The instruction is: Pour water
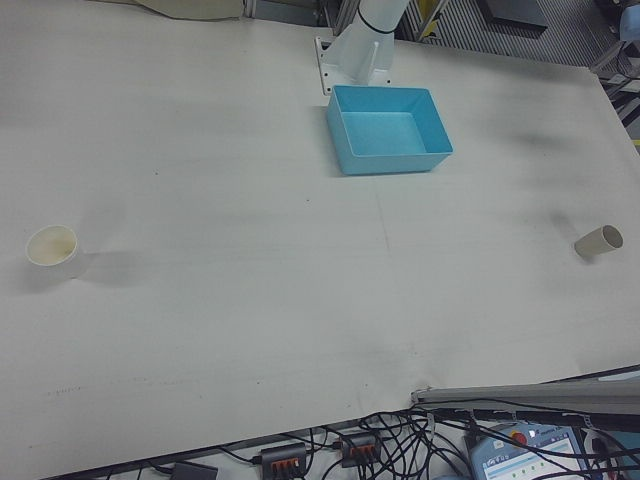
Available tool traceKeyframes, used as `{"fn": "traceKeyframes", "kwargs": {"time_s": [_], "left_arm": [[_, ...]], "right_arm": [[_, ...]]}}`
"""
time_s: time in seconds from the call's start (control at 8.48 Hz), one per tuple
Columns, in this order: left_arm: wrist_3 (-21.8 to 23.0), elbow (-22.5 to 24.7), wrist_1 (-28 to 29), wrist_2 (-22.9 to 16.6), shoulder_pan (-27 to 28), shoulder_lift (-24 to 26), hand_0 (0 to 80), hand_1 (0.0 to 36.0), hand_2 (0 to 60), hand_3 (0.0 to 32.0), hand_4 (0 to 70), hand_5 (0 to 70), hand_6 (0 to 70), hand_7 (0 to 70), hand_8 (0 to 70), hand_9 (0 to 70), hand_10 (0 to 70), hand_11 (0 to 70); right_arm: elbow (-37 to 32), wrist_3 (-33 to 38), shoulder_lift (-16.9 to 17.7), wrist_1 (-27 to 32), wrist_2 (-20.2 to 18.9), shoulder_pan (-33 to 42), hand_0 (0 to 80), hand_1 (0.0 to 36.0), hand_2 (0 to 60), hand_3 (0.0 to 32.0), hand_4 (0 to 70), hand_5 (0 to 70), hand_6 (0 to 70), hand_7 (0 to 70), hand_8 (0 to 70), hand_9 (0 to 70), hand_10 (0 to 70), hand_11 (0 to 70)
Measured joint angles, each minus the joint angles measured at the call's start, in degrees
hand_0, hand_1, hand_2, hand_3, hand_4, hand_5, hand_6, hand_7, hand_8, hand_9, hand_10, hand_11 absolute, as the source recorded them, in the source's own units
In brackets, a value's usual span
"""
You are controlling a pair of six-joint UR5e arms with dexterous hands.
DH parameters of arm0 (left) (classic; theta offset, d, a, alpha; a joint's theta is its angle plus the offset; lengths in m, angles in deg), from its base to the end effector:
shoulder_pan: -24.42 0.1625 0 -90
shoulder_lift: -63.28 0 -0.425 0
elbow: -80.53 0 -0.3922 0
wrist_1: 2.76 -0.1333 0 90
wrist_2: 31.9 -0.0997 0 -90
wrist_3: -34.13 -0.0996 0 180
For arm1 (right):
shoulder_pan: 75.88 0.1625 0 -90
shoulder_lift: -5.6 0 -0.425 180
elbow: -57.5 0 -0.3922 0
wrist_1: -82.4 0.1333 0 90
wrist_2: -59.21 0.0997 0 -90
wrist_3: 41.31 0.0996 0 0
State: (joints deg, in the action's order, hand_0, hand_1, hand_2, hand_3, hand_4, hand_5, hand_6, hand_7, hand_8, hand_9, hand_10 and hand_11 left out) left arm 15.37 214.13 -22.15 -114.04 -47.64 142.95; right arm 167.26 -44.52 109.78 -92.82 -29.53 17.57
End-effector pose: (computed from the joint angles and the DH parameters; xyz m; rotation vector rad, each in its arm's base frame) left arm -0.0254 -0.3986 0.4386 0.1381 2.2654 -1.7333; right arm 0.1594 -0.3932 0.6166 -0.1612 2.3925 -1.9992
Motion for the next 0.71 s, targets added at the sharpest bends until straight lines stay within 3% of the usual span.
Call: {"fn": "traceKeyframes", "kwargs": {"time_s": [0.24, 0.59, 0.71], "left_arm": [[-0.1, 0.27, -0.96, -0.08, 0.8, 1.32, 56.3, 8.3, 0.0, 2.0, 9.2, 17.9, 4.2, 9.6, 1.4, 0.6, 0.0, 0.9], [-0.45, -3.14, 1.28, 0.05, 2.0, 2.22, 56.6, 8.9, 0.0, 2.2, 8.4, 17.2, 4.0, 10.4, 1.6, 1.0, 1.7, 4.2], [-0.74, -4.69, 3.16, 0.17, 1.94, 2.17, 57.0, 9.8, 0.0, 1.6, 9.3, 17.7, 4.5, 10.8, 1.6, 1.1, 2.0, 4.7]], "right_arm": [[-0.73, -0.09, -0.08, -0.12, -0.06, -0.34, 49.2, 7.9, 0.0, 0.0, 29.4, 18.8, 9.5, 14.3, 7.6, 8.2, 4.7, 7.5], [-2.63, -0.08, -0.84, -0.05, -0.06, -0.72, 50.1, 9.1, 0.0, 0.0, 22.4, 17.7, 6.9, 11.3, 6.9, 7.0, 2.1, 4.0], [-1.9, 0.06, -0.84, 0.02, -0.07, -0.55, 50.5, 9.7, 0.0, 0.0, 23.3, 17.8, 7.4, 11.7, 7.1, 7.2, 2.2, 4.2]]}}
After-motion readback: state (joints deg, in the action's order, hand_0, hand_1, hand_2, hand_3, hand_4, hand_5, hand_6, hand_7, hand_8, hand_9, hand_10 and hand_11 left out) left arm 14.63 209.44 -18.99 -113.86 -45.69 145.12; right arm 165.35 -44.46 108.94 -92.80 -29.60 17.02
